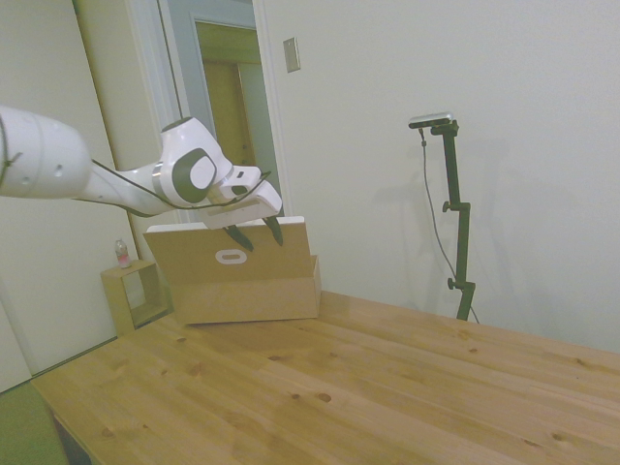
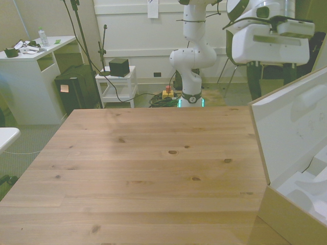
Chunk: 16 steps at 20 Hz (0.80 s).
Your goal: Close the box
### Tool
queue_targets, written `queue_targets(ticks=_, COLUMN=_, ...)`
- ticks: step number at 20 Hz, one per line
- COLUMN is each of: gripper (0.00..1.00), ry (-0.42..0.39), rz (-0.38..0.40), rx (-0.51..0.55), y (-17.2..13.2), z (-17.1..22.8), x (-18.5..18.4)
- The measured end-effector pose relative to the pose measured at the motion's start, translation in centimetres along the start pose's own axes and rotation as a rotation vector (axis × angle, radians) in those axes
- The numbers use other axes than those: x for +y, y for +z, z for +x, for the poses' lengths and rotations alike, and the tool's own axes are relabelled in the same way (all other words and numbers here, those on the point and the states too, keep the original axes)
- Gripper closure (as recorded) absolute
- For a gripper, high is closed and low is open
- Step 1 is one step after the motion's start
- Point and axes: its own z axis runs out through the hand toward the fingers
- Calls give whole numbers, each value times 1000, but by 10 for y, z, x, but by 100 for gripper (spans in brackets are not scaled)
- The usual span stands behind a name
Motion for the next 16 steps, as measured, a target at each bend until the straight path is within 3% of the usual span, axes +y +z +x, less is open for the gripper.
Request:
queue_targets(ticks=4, gripper=0, ry=-18, rz=-29, rx=11, y=39, z=18, x=-36)
queue_targets(ticks=9, gripper=0, ry=-23, rz=-36, rx=31, y=1, z=38, x=-69)
queue_targets(ticks=16, gripper=0, ry=63, rz=-151, rx=-78, y=20, z=10, x=18)
